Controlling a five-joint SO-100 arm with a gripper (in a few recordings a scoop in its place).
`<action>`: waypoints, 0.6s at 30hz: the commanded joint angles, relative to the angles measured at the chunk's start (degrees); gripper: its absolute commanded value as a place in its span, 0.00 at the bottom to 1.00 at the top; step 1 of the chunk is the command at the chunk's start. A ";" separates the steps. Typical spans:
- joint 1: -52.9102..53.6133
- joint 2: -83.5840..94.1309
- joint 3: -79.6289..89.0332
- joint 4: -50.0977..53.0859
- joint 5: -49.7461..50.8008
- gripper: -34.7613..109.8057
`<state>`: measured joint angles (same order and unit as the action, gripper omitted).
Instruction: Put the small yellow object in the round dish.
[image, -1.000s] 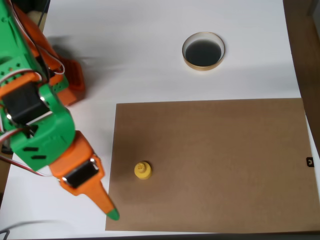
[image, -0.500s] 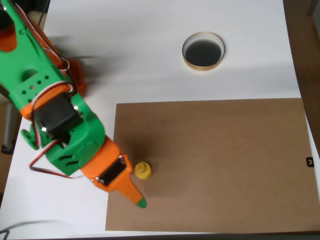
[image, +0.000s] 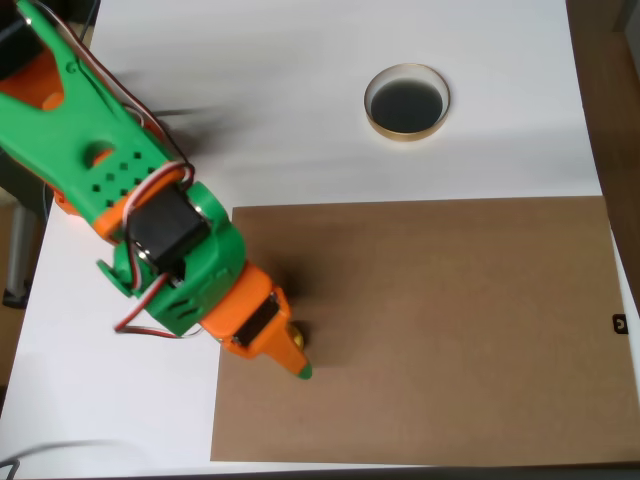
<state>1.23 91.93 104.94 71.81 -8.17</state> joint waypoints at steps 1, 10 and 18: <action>0.09 0.62 -3.08 0.35 0.18 0.45; -0.97 -3.34 -3.08 -1.58 2.29 0.43; -2.55 -5.36 -3.16 -2.72 3.25 0.42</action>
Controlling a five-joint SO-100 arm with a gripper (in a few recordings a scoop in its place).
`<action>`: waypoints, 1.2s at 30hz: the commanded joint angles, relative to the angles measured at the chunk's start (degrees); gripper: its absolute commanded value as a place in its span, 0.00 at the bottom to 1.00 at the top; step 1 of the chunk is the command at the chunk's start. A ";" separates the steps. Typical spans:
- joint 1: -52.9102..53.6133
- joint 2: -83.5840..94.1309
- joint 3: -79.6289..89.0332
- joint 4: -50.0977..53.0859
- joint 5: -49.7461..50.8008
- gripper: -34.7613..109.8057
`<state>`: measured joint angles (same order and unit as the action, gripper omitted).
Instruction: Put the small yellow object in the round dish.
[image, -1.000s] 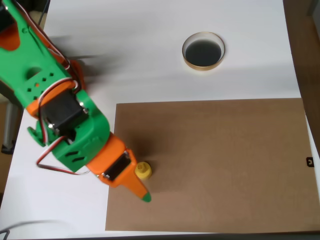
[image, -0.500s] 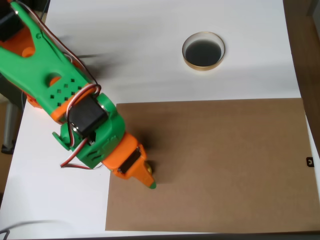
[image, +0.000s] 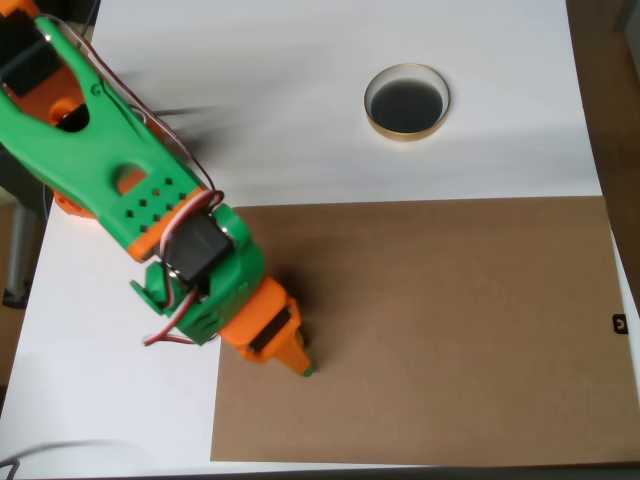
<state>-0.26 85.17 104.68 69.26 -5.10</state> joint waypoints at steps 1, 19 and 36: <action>-1.14 1.23 -2.90 -0.26 0.26 0.42; -2.55 -2.55 -4.57 -2.29 1.05 0.31; -4.13 3.60 -10.37 4.31 -2.90 0.24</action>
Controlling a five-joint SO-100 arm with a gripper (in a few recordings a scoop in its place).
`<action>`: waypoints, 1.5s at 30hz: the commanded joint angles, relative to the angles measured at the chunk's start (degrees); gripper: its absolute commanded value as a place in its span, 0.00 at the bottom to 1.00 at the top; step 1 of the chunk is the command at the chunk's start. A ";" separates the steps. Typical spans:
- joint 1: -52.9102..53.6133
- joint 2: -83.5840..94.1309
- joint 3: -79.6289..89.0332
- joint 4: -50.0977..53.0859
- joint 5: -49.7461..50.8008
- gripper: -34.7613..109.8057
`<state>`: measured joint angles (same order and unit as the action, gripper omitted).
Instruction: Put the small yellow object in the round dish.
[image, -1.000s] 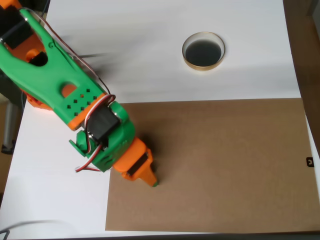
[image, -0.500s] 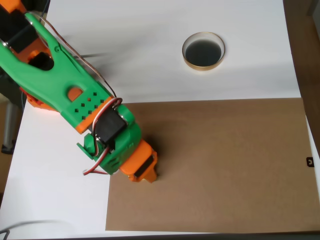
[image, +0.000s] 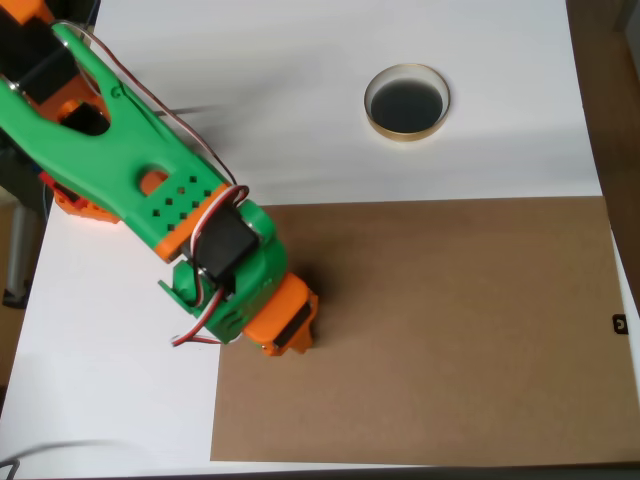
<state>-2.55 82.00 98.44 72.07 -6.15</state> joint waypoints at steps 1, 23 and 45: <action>-2.20 7.47 -4.39 1.93 -2.37 0.24; -25.22 8.70 -15.12 12.57 -12.30 0.24; -51.50 -5.27 -30.15 15.73 -5.71 0.24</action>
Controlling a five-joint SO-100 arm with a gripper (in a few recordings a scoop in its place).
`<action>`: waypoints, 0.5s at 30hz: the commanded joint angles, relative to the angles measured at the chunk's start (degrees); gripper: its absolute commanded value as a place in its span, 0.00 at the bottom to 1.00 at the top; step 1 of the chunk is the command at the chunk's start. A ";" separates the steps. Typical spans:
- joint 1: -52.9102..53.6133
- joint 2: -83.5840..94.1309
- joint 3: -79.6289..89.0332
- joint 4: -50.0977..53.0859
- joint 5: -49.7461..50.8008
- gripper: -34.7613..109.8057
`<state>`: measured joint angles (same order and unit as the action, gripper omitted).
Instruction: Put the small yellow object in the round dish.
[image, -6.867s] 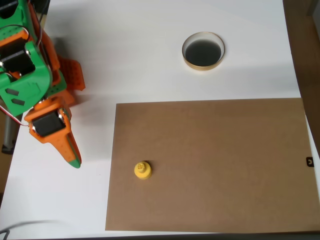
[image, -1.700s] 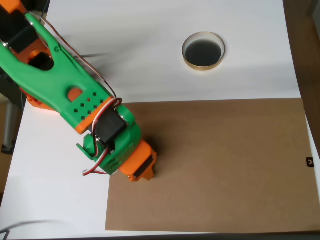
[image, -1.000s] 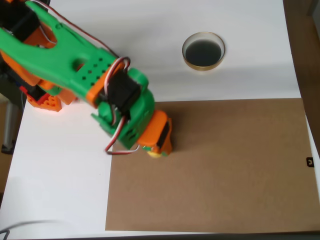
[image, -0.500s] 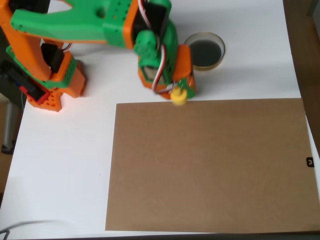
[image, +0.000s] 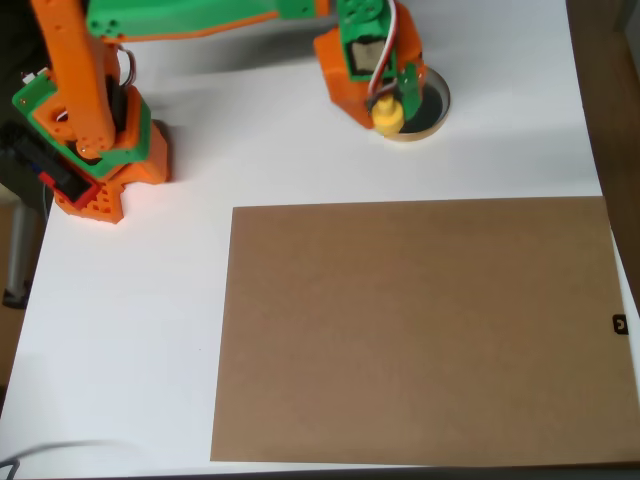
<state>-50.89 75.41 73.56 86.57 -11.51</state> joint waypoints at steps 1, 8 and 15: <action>-3.96 0.79 -5.98 1.23 -0.18 0.24; -8.26 -6.24 -13.71 2.81 0.79 0.24; -10.37 -9.32 -14.24 0.88 2.64 0.24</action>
<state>-59.85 64.60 63.63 87.71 -9.05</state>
